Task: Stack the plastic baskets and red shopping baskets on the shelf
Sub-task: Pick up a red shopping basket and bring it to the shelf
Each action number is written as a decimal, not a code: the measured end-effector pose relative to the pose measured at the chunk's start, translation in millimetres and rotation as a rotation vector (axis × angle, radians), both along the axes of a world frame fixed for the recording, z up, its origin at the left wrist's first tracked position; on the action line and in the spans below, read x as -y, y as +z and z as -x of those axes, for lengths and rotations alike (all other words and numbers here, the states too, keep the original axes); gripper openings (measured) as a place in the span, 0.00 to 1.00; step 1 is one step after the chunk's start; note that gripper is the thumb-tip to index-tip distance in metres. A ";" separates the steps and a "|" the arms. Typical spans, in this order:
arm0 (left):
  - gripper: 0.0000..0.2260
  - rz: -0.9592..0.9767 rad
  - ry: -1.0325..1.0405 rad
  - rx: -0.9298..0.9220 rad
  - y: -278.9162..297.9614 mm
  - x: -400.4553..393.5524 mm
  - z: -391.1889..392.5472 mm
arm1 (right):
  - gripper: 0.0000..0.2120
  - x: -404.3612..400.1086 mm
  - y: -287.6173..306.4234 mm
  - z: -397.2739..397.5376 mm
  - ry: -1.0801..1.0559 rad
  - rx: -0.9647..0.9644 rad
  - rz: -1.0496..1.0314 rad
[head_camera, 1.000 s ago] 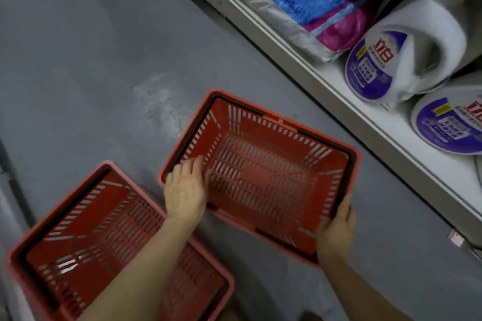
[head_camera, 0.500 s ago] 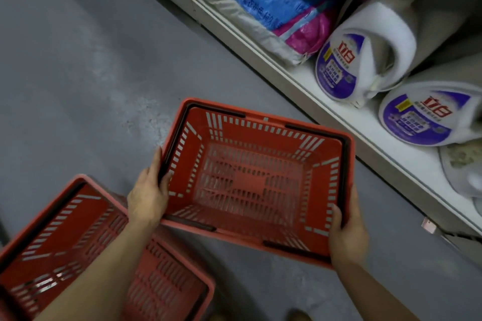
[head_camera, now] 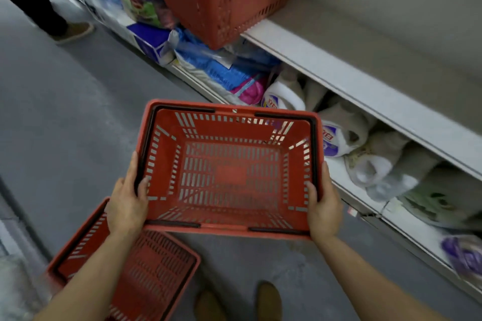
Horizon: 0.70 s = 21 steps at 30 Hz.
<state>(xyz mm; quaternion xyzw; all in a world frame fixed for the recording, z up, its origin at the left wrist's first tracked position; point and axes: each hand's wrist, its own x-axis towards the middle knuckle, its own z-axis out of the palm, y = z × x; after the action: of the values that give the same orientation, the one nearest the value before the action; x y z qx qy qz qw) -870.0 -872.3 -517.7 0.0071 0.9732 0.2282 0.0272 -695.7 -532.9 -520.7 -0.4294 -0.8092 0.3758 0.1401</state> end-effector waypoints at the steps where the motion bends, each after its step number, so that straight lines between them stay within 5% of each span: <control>1: 0.29 -0.001 0.006 -0.011 17.1 -1.5 -6.0 | 0.27 -4.1 18.0 -6.0 0.003 0.017 0.006; 21: 0.32 -0.297 -0.150 -0.333 350.7 -76.4 -124.1 | 0.28 -47.9 337.0 -177.5 -0.186 -0.373 -0.226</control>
<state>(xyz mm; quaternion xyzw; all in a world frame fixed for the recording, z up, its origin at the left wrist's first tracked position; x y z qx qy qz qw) -745.9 -795.9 -167.0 0.1207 0.9168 0.3617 -0.1185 -518.2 -485.0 -183.7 -0.4066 -0.7632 0.3414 0.3683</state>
